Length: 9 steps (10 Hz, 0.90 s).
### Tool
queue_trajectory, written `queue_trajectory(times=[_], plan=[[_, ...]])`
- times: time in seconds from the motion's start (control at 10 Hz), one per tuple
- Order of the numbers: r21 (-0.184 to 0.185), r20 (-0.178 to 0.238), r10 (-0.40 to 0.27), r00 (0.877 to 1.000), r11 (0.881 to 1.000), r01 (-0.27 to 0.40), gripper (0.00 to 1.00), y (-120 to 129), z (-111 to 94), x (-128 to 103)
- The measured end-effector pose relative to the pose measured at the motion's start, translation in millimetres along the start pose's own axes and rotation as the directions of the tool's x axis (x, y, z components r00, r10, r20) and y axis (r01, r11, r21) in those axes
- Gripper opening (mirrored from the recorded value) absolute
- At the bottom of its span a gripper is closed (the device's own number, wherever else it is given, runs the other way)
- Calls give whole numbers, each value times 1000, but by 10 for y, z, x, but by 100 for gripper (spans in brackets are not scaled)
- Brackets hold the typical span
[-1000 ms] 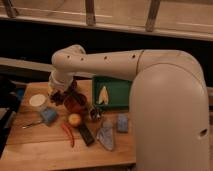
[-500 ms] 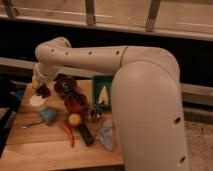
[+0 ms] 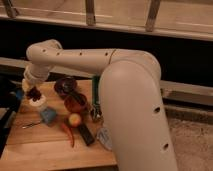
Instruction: Place grapes in paper cup
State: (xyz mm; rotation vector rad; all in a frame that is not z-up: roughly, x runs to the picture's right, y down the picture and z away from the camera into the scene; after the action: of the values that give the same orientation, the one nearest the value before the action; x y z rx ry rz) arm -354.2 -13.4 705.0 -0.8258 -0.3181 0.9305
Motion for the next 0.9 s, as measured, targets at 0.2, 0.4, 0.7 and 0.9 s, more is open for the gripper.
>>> queue_trajectory(times=[0.2, 0.4, 0.7, 0.9], plan=[[-15, -11, -7, 1000, 1000, 6, 44, 15, 81, -29], [-26, -24, -14, 1000, 1000, 14, 65, 19, 194, -133], [-16, -44, -22, 999, 1000, 21, 75, -58, 327, -268], [0, -48, -15, 999, 1000, 15, 75, -145, 386, -285]])
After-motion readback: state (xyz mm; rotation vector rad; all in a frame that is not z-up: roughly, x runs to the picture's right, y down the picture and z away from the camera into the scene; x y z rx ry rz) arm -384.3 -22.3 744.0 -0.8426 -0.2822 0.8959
